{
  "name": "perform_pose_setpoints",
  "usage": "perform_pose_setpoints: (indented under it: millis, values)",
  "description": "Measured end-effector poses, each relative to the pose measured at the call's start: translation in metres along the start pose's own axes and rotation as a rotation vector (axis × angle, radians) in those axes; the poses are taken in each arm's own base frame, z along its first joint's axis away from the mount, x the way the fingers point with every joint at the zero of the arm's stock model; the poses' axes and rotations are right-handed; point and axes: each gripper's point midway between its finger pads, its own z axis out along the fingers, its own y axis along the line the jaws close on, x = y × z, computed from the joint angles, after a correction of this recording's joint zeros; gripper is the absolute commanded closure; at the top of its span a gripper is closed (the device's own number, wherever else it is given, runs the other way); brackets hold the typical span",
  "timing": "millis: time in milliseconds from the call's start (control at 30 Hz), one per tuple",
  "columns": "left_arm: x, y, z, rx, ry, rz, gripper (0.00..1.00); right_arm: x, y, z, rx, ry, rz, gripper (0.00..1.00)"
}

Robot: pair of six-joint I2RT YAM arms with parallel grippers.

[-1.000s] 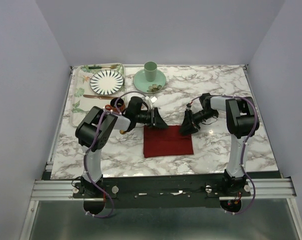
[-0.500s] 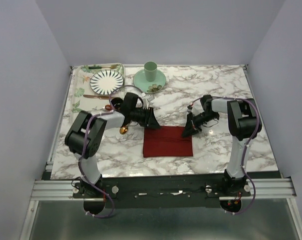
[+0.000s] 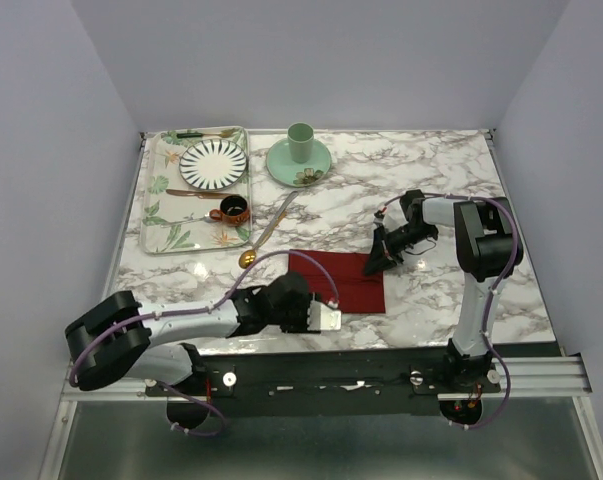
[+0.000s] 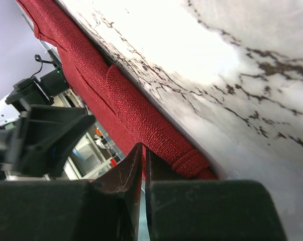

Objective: Fold the napkin into a case and place the utensils inside
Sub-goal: Pick up the 2/3-rectangle-folded napkin from the center of the board.

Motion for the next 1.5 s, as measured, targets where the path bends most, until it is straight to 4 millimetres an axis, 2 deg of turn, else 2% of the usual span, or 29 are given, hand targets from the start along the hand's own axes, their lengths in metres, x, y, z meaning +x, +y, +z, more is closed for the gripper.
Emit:
perform_pose_setpoints:
  millis: [100,233,333,367,467,567,767,900,1067,1167,1300,1333,1367,1433,1467,1500]
  values:
    - [0.011,-0.013,0.005,-0.011,0.057,0.125,0.51,0.0,0.0,0.0,0.0,0.0,0.0,0.85]
    - [0.008,-0.007,0.015,-0.079,0.084,0.233,0.55,0.0,0.0,0.0,0.0,0.0,0.0,0.85]
    - [0.004,0.0,0.023,-0.134,0.092,0.296,0.65,0.0,0.0,0.0,0.0,0.0,-0.001,0.85]
    - [0.004,0.001,0.024,-0.138,0.094,0.308,0.74,0.0,0.0,0.0,0.001,0.0,-0.001,0.86]
    - [0.007,0.005,0.029,-0.162,0.114,0.343,0.92,0.0,0.0,0.0,0.002,0.0,-0.003,0.87]
    - [0.01,0.005,0.03,-0.157,0.128,0.366,1.0,0.0,-0.001,0.0,0.005,0.0,-0.004,0.9]
    - [0.006,-0.003,0.025,-0.081,0.141,0.343,1.0,0.004,-0.001,0.001,0.017,0.013,-0.022,0.9]
    - [-0.011,-0.006,0.02,0.012,0.113,0.251,1.0,0.015,-0.004,0.001,0.047,0.029,-0.038,0.9]
    - [-0.027,0.003,0.011,0.096,0.08,0.135,1.0,0.017,-0.005,0.0,0.064,0.035,-0.058,0.9]
    - [-0.037,0.016,0.008,0.152,0.057,0.052,1.0,0.018,-0.006,0.0,0.067,0.039,-0.064,0.9]
    - [-0.041,0.029,0.01,0.227,0.05,-0.042,0.99,0.019,-0.006,-0.001,0.069,0.041,-0.069,0.9]
    - [-0.04,0.031,0.01,0.246,0.049,-0.065,0.97,0.019,-0.006,-0.001,0.07,0.042,-0.069,0.9]
    - [-0.04,0.031,0.011,0.26,0.046,-0.077,0.88,0.018,-0.006,-0.001,0.071,0.041,-0.069,0.9]
    - [-0.033,0.032,0.011,0.274,0.056,-0.107,0.77,0.018,-0.006,-0.001,0.076,0.041,-0.07,0.9]
    - [-0.029,0.03,0.01,0.28,0.059,-0.117,0.65,0.018,-0.006,-0.001,0.078,0.042,-0.071,0.9]
    - [-0.025,0.026,0.011,0.287,0.066,-0.125,0.62,0.018,-0.006,-0.001,0.082,0.044,-0.074,0.9]
